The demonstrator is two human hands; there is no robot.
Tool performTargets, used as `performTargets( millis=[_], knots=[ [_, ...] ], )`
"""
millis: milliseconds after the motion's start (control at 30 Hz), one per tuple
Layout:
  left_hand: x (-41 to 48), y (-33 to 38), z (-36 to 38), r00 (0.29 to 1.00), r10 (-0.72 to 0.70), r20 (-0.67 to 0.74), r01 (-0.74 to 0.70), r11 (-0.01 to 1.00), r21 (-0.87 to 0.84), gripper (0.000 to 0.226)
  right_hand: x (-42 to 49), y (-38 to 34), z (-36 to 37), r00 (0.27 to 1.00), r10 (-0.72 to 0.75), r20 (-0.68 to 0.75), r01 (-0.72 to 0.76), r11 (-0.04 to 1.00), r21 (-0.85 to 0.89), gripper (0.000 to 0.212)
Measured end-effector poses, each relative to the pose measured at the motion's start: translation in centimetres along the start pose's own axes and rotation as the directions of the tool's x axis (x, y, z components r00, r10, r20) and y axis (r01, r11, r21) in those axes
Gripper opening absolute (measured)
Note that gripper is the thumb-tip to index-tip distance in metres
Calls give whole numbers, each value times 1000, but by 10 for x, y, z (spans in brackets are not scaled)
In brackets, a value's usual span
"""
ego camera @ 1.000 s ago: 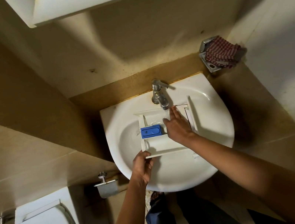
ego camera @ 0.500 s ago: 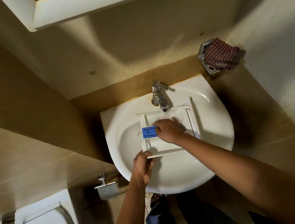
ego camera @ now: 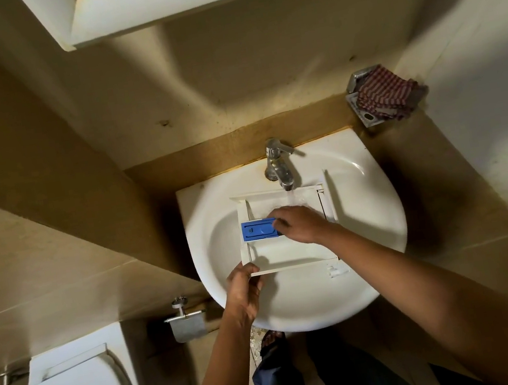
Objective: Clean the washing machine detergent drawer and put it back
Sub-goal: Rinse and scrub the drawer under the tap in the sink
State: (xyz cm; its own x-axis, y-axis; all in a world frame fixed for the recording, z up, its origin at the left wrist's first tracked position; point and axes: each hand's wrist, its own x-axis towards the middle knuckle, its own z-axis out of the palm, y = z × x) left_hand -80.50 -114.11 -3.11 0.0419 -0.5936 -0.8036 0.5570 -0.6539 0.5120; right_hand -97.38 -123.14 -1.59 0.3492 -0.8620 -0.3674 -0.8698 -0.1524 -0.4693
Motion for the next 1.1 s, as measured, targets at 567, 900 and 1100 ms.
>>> performTargets(
  millis=[567,900,1100],
  knots=[
    [-13,8,14,976,130,-173,-126,991,38,16,-6,36,-24,980,123,-158,-103,986,134,34],
    [-12,15,7,979,73,-190,-50,991,126,5,32,14,-30,852,372,367,-320,-184,929,20],
    [-16,9,2,972,29,-233,-7,996,92,5,33,12,-29,837,266,478,-295,-517,804,22]
  ],
)
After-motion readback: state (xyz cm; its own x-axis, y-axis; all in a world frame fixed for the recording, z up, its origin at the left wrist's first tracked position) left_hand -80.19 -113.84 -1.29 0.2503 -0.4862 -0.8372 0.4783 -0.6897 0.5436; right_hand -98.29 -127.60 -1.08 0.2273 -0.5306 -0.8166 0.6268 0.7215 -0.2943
